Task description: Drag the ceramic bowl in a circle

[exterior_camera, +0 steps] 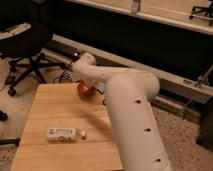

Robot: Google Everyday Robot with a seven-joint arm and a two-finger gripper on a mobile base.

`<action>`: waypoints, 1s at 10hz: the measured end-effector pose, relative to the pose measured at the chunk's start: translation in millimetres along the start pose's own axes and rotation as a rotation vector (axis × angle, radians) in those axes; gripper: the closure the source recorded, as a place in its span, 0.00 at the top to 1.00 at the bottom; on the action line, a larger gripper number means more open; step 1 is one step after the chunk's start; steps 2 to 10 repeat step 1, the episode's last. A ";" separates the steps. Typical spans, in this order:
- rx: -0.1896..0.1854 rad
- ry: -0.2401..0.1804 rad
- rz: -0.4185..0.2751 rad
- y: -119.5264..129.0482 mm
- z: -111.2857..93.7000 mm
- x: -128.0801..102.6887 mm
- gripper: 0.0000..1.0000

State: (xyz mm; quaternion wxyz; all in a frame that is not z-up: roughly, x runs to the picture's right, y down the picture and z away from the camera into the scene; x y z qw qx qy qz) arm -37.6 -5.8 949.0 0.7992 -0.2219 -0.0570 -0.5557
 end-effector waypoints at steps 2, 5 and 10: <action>-0.015 -0.013 0.028 22.0 3.1 -5.2 0.00; -0.015 -0.013 0.028 22.0 3.1 -5.2 0.00; -0.015 -0.013 0.028 22.0 3.1 -5.2 0.00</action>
